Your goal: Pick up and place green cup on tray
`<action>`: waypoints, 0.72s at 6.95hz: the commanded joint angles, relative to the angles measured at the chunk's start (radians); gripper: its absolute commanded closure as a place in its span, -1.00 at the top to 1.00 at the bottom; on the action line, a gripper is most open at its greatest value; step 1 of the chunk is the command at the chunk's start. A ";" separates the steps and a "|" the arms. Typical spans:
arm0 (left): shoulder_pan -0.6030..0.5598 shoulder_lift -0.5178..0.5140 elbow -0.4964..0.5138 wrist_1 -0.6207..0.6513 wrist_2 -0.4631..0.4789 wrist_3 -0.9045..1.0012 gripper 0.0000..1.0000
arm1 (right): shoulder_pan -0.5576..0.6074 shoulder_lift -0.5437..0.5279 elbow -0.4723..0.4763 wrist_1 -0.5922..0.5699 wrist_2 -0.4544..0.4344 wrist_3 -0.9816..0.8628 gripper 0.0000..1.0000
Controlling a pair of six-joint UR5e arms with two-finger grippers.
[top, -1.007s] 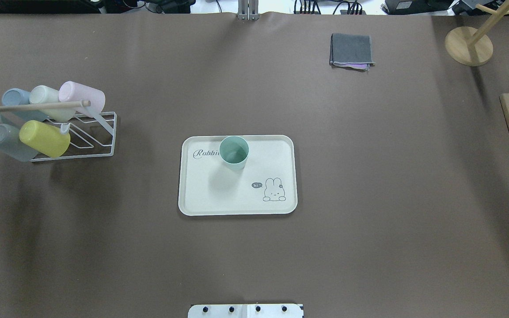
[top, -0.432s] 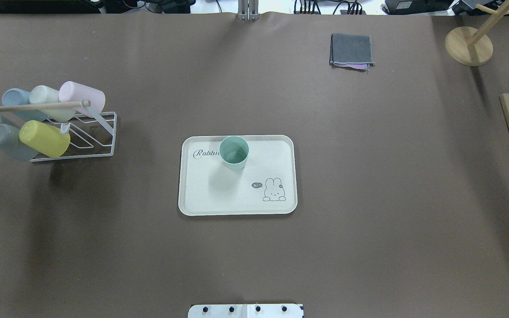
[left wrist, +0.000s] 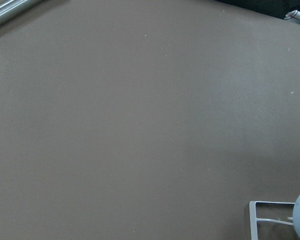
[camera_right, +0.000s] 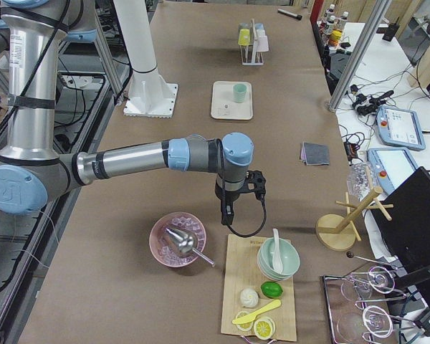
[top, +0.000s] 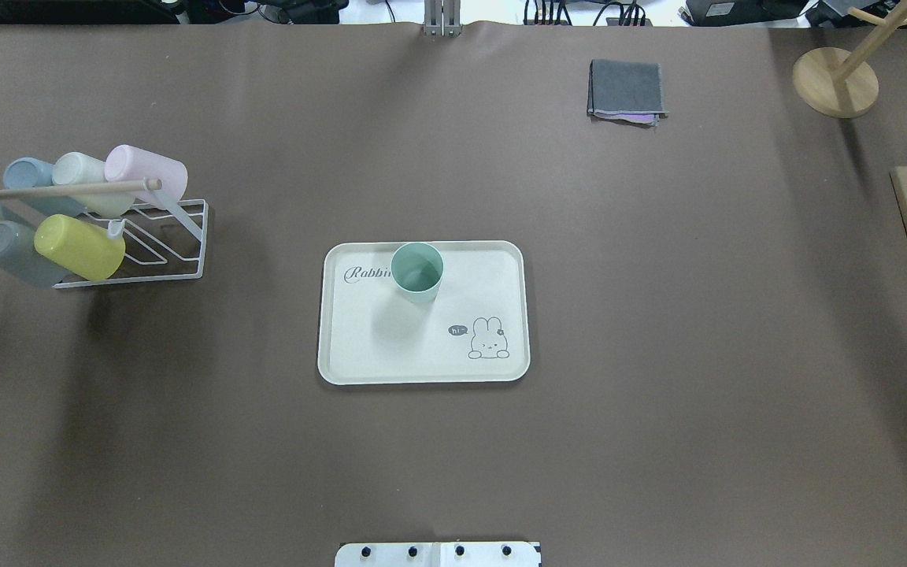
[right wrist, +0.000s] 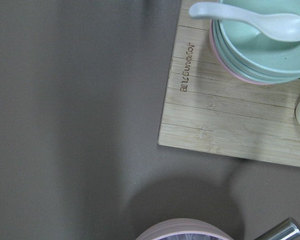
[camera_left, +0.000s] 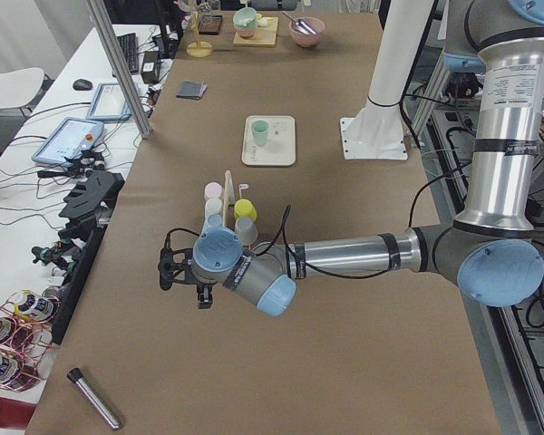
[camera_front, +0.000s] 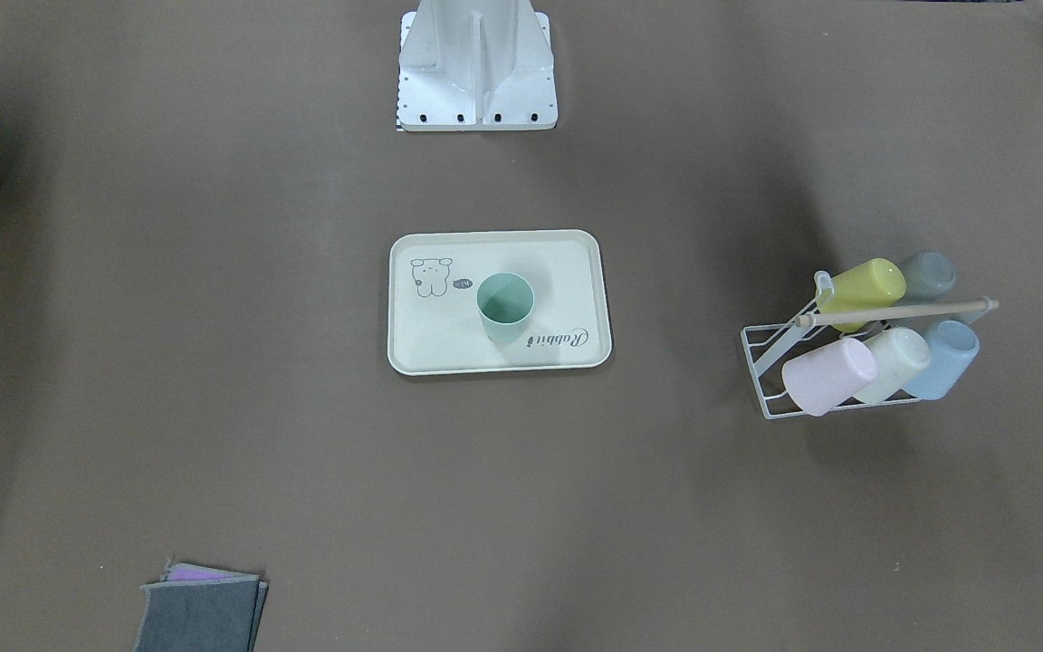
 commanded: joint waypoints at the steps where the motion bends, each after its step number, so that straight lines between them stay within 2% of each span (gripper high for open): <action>1: -0.023 0.000 -0.037 0.006 -0.007 0.002 0.96 | 0.000 0.000 0.000 0.000 0.000 -0.004 1.00; 4: -0.033 0.011 -0.042 0.010 -0.007 0.067 0.95 | 0.008 0.000 0.002 0.000 0.002 -0.001 1.00; 5: -0.025 0.012 -0.048 0.077 -0.007 0.067 0.95 | 0.008 0.000 0.002 0.000 0.002 -0.001 1.00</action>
